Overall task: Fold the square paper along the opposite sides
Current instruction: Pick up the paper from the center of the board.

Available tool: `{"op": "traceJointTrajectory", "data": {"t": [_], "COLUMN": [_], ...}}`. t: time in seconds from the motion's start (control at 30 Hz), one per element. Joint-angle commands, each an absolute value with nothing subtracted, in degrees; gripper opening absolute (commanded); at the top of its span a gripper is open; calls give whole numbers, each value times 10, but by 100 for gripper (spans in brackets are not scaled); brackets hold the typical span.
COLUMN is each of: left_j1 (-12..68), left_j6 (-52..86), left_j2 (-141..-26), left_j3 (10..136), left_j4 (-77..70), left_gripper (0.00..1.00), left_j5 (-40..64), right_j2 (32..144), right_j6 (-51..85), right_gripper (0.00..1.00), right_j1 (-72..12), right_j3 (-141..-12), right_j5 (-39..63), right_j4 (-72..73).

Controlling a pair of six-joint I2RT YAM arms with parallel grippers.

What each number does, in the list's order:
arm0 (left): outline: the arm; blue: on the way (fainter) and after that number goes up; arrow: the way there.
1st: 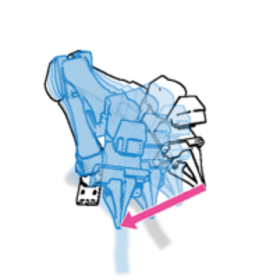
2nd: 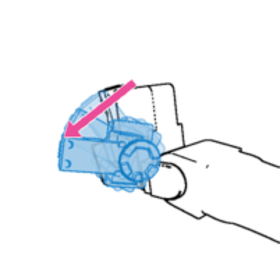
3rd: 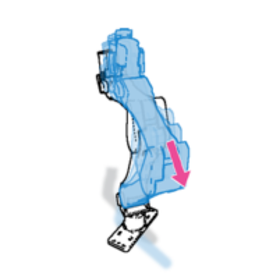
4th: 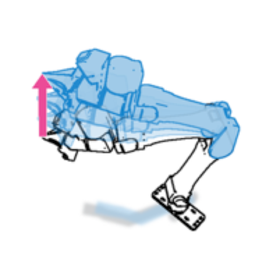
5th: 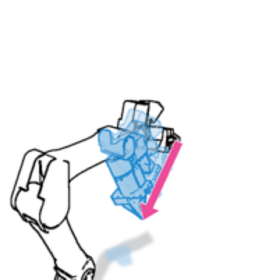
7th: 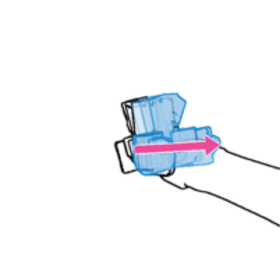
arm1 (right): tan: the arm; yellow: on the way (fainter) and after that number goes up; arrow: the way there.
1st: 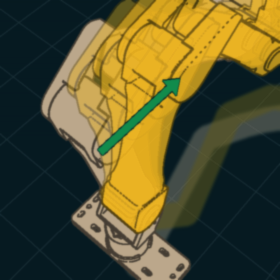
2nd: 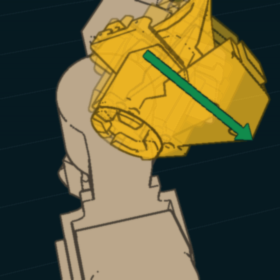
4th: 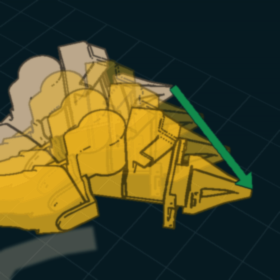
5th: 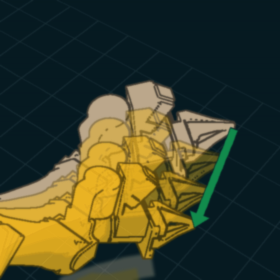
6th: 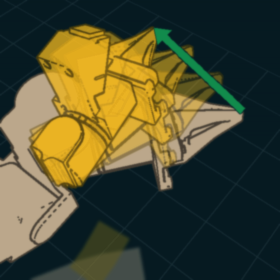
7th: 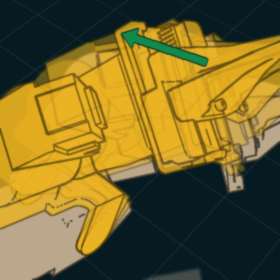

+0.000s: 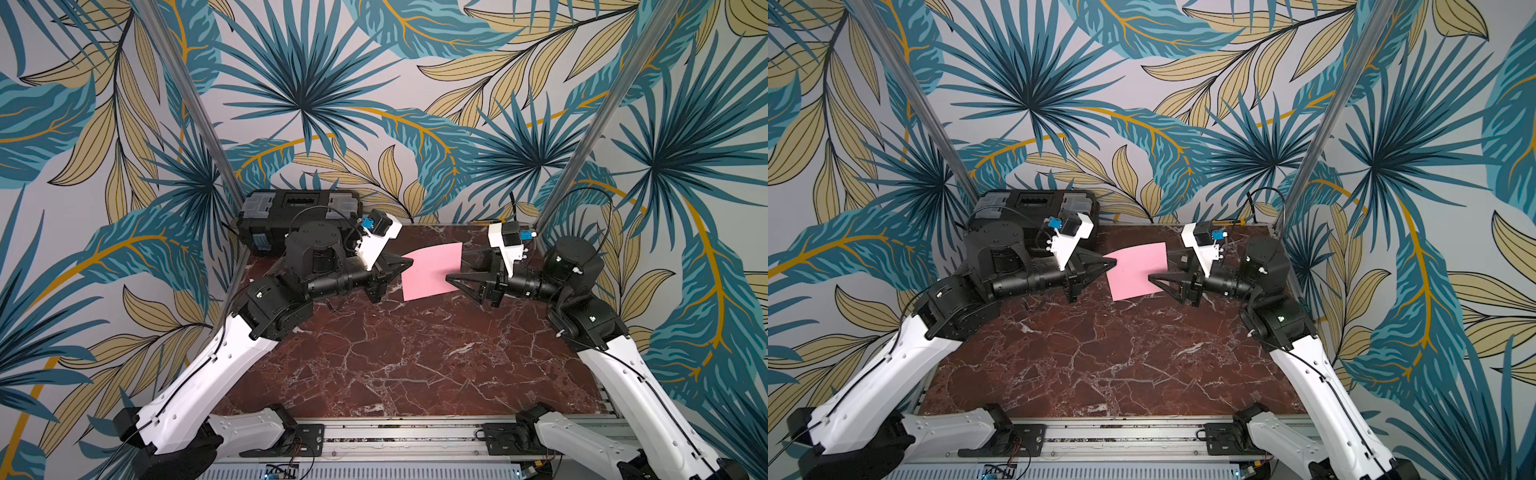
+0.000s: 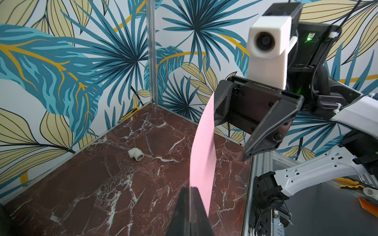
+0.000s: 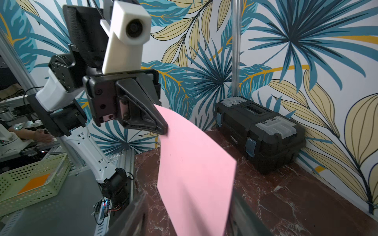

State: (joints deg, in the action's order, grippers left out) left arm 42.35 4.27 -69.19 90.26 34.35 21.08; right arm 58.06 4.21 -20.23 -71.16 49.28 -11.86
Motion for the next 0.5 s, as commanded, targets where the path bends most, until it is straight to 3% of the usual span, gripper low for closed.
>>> {"op": "traceJointTrajectory", "data": {"t": [0.0, 0.47], "left_j1": [426, 425], "left_j6": [34, 39], "left_j2": [-692, -689], "left_j3": [929, 946], "left_j4": [345, 329], "left_gripper": [0, 0], "left_j5": [218, 210], "right_j2": [584, 581], "right_j6": [44, 29], "right_gripper": [53, 30], "right_j1": [-202, -202], "right_j3": [-720, -715], "right_j5": [527, 499], "right_j4": [-114, -144]}}
